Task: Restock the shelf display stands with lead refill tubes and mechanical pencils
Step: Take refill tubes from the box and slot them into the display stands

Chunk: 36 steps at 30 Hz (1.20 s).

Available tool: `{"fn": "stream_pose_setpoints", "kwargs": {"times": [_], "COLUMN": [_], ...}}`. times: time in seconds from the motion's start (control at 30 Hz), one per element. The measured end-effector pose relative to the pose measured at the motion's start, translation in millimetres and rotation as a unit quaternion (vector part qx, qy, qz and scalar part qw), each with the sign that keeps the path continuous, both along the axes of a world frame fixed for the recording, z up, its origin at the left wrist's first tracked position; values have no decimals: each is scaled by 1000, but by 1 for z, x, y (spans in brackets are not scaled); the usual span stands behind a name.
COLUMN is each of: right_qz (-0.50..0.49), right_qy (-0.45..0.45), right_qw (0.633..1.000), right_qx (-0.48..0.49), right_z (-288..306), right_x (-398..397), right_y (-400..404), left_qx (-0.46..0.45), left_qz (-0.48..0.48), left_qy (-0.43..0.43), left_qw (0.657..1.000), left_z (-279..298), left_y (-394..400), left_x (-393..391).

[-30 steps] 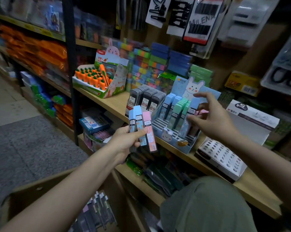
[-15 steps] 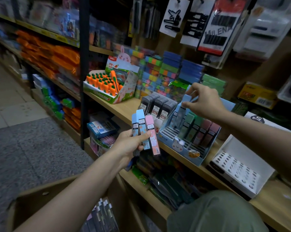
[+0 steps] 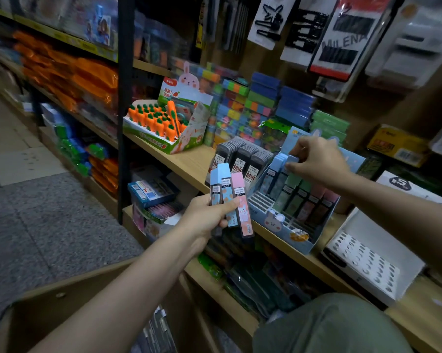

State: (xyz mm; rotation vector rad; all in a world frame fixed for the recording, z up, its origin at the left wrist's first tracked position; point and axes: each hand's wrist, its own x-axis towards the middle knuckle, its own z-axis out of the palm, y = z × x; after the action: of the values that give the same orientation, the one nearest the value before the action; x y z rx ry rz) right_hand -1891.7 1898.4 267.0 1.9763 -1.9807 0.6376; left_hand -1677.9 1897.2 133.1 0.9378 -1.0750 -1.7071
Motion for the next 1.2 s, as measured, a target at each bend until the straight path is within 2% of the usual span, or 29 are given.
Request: {"fn": "stream_pose_setpoints", "kwargs": {"times": [0.43,0.63,0.83,0.93,1.0,1.03,1.2], "right_qz": [-19,-76,-106,-63,24,64,120], "right_qy": [-8,-32,-31,-9,-23,-49,-211], "right_qw": [999,996,993,998,998,995,959], "right_qx": [42,25,51,9,-54,-52,146], "right_z": [2,3,6,8,6,4,-5], "right_x": [2,3,7,8,15,21,50], "right_y": [-8,-13,-12,-3,10,18,51], "left_qx": [11,-5,-26,-38,-53,-62,-93], "left_qz": [5,4,-4,-18,-29,-38,-91], "left_qy": [-5,-12,3,-9,-22,-22,-8], "left_qw": [1000,1000,1000,999,998,997,991], "left_z": [-10,-6,2,5,6,7,14], "left_y": [2,4,11,13,13,13,16], "left_x": [4,4,1,2,4,5,6]}}
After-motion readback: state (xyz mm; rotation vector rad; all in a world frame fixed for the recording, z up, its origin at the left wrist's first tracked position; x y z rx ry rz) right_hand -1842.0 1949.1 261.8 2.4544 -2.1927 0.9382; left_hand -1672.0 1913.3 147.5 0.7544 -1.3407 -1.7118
